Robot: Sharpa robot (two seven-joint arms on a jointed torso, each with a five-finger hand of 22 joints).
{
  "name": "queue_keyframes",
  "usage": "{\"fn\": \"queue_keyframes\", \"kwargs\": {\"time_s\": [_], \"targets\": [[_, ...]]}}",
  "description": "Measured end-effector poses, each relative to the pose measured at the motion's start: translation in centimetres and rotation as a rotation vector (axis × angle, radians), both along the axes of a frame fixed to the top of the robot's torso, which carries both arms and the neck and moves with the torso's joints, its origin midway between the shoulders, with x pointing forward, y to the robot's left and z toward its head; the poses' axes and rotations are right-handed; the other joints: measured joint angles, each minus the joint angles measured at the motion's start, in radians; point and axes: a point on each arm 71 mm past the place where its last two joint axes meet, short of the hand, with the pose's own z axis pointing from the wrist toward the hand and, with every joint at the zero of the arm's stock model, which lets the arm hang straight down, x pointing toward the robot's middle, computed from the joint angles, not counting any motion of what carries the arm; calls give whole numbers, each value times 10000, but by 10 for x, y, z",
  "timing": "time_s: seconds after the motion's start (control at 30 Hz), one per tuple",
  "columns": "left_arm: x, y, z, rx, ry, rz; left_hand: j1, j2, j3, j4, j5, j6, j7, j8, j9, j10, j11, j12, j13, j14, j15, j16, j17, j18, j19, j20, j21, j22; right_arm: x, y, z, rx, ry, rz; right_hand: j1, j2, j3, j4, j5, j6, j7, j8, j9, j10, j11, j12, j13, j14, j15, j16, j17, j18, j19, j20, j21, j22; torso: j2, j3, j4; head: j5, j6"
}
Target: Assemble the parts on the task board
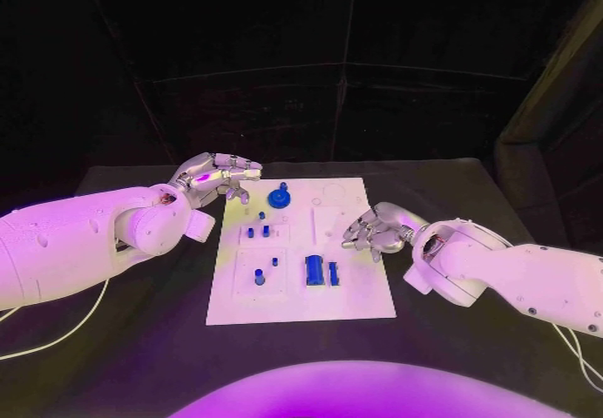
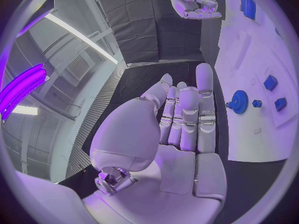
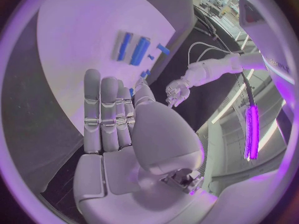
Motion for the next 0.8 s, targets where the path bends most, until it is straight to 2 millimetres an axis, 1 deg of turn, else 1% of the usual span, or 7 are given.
{"fn": "queue_keyframes", "kwargs": {"time_s": [0.2, 0.27, 0.33, 0.43, 0.53, 0.67, 0.8], "targets": [[15, 4, -3, -519, 74, 732, -349, -68, -140, 198, 0, 15, -15, 0, -29, -30, 31, -158, -145, -362, 43, -200, -444, -3, -186, 40, -71, -27, 40, -25, 10, 2787, -18, -1144, 711, 255, 45, -316, 0, -503, 445, -271, -261, -554, 518, -2280, -2701, -1234, 605, -3257, -1813, -3, -832, 530, -2627, -1769, -191, 13, -58, 89, 416], [23, 5, -5, -625, 13, 1032, -751, -279, -410, 401, 0, -11, -68, -33, -74, -23, 24, -229, -199, -768, 53, -566, -1018, -1, -410, 77, -199, -83, 57, -34, 14, 3773, -95, -1724, 813, 281, 84, -441, -65, -593, 536, -381, -393, -690, 665, -2698, -3310, -1977, 890, -4352, -2464, -2, -1419, 764, -3586, -2358, -278, 9, -78, 117, 581], [30, 4, -7, -708, -69, 1316, -994, -376, -766, 580, 0, -60, -117, -248, -178, 109, -15, -468, -349, -1431, 110, -1303, -1437, -2, -1017, 136, -634, -328, 71, -41, 16, 4525, -211, -2199, 818, 285, 74, -644, -97, -585, 572, -478, -598, -596, 790, -3085, -4081, -2274, 1096, -5376, -3281, -2, -1633, 1011, -4553, -3026, -363, 1, -101, 130, 742], [39, 2, -11, -766, -176, 1706, -903, -284, -1145, 712, 8, -63, -114, -626, -331, 185, 185, -1171, -726, -2688, 393, -3271, -2350, 0, -2354, 465, -1773, -1076, 92, -48, 17, 5526, -435, -2840, 681, 333, 86, -1005, -122, -506, 569, -569, -914, -390, 909, -3437, -5103, -2149, 1335, -6347, -4294, -4, -1375, 1283, -5542, -3773, -490, -9, -152, 161, 939], [47, -3, -16, -813, -251, 2032, -843, -225, -1545, 792, 32, -173, -83, -1011, -396, 153, 510, -1855, -1063, -3523, 985, -5221, -3217, -2, -3610, 809, -2944, -1957, 107, -50, 15, 6229, -592, -3192, 569, 397, 132, -1308, -40, -334, 636, -577, -1108, -146, 866, -3496, -5641, -1894, 1299, -6747, -4812, -5, -1056, 1294, -5968, -4120, -579, -6, -193, 162, 1145], [52, -14, -23, -871, -290, 2317, -735, -117, -1886, 854, 32, -295, -205, -1368, -400, -24, 849, -2493, -1188, -4100, 1357, -6664, -3872, -153, -4488, 1186, -3782, -2687, 119, -43, 12, 6864, -710, -3245, 420, 442, 187, -1477, -35, -214, 606, -578, -1268, 58, 853, -3541, -6038, -1638, 1265, -6942, -5170, -4, -819, 1264, -6235, -4352, -694, 18, -216, 172, 1381], [55, -19, -32, -850, -307, 2626, -594, 24, -2126, 894, 32, -295, -205, -1600, -399, -83, 909, -2985, -1186, -4164, 1429, -7439, -4223, -151, -4839, 1406, -4021, -3171, 127, -35, 10, 7194, -800, -3105, 287, 441, 190, -1646, -35, -103, 619, -577, -1386, 172, 835, -3541, -6299, -1418, 1246, -7058, -5402, -5, -575, 1233, -6376, -4496, -778, 42, -216, 214, 1523]]}}
